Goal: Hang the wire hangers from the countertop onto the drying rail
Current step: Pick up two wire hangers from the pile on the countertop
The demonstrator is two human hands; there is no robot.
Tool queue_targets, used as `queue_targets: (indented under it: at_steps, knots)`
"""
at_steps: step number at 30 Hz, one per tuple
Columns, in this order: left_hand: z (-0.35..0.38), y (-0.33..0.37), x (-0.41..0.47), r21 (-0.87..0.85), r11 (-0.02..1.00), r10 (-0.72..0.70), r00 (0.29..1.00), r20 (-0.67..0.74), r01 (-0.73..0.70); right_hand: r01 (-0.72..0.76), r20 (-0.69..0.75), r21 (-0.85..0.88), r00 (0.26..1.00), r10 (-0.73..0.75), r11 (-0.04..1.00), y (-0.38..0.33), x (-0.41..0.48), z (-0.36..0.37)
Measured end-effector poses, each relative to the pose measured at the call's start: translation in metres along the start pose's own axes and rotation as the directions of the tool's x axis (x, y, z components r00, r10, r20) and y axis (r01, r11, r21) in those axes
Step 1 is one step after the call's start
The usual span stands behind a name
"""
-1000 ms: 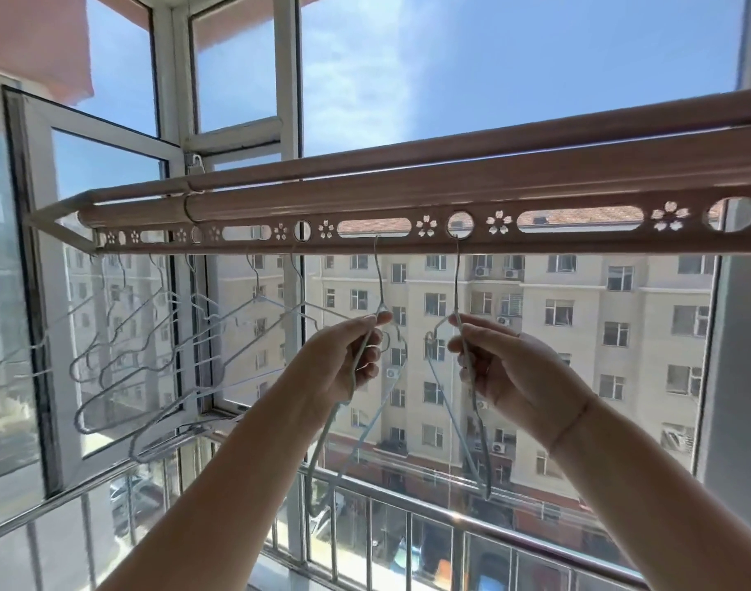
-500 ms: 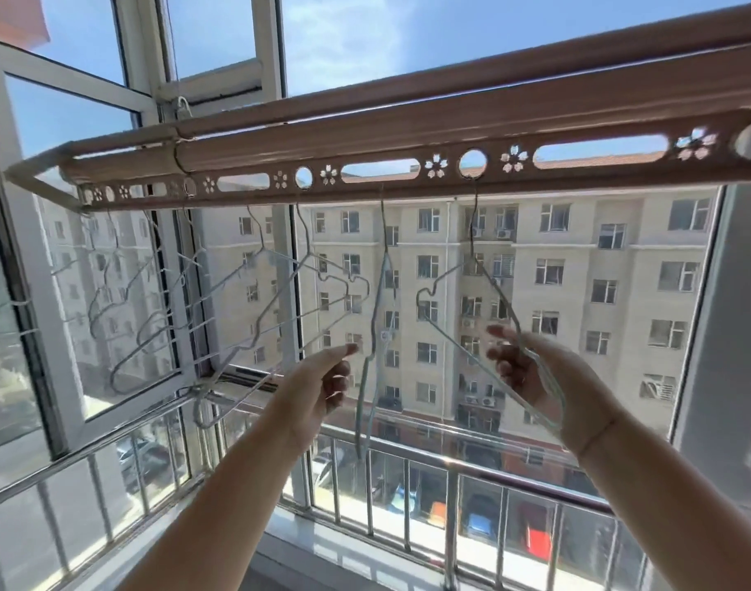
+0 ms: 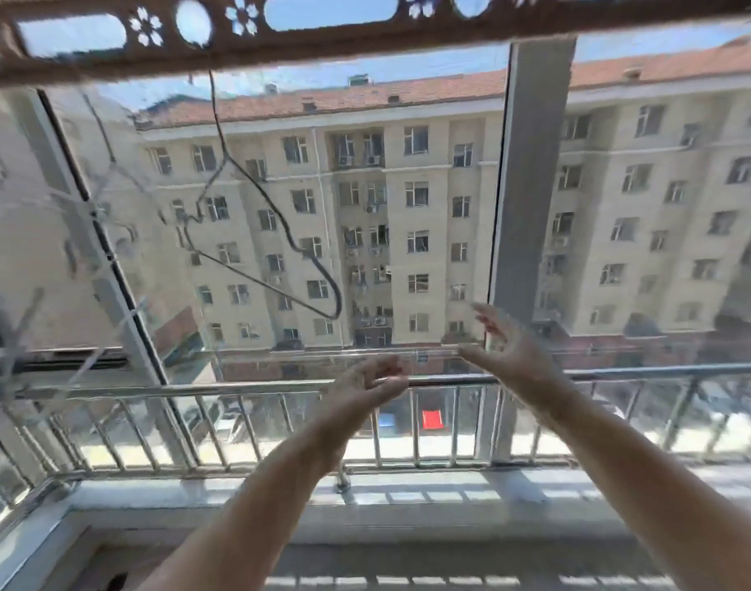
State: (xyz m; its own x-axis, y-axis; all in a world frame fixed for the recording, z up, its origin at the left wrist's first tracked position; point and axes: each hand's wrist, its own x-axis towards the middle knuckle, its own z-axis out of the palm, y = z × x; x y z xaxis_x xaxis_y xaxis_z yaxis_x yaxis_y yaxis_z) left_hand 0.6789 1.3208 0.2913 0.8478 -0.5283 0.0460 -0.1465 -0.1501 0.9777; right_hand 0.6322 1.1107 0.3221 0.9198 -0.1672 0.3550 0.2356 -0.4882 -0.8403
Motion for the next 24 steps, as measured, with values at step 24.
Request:
queue_targets:
  at_steps: [24]
  knots:
    - [0.510, 0.036, 0.055, -0.007, 0.993, 0.103, 0.849, 0.519, -0.116, -0.369, -0.459, -0.128, 0.845, 0.275, 0.920, 0.207, -0.250, -0.411]
